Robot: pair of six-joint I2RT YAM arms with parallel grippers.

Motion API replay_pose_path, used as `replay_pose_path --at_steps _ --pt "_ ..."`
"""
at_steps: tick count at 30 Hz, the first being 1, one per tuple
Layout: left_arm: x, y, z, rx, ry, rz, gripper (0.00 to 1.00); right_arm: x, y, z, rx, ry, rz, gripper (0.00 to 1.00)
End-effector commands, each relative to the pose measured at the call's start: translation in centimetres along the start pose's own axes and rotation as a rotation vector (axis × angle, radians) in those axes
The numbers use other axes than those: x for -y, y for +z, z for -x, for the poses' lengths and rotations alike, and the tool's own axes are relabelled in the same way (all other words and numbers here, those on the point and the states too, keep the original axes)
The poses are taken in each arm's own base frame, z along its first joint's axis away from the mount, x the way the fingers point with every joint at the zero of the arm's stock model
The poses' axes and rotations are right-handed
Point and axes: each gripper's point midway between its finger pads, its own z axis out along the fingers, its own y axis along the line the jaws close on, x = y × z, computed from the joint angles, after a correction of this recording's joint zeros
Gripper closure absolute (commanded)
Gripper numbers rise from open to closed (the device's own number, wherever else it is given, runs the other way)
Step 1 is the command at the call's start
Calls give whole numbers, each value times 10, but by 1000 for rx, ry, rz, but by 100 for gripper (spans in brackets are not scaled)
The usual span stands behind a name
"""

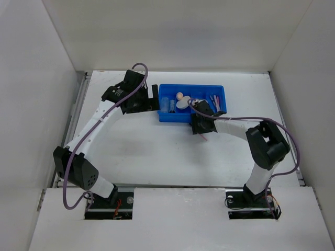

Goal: Organize the makeup

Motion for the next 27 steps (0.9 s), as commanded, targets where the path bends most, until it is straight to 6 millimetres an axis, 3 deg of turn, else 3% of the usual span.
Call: replay_pose_path --at_steps 1,7,12,18,23,27 --pt "-9 -2 -5 -7 -30 35 0 -9 2 15 58 19 11 44" --pt "-7 -6 -1 2 -39 31 0 -12 12 -8 -52 13 -4 46" --pt "-7 -6 -1 2 -39 31 0 -22 18 -36 -129 -30 -13 62" --pt "-6 -8 1 10 -39 27 0 -50 4 -46 -159 -74 70 80" --pt "-6 -8 1 10 -39 27 0 -55 -6 -40 -135 -80 68 80" --pt "-6 -8 1 10 -39 27 0 -47 -8 -47 -160 -88 35 77"
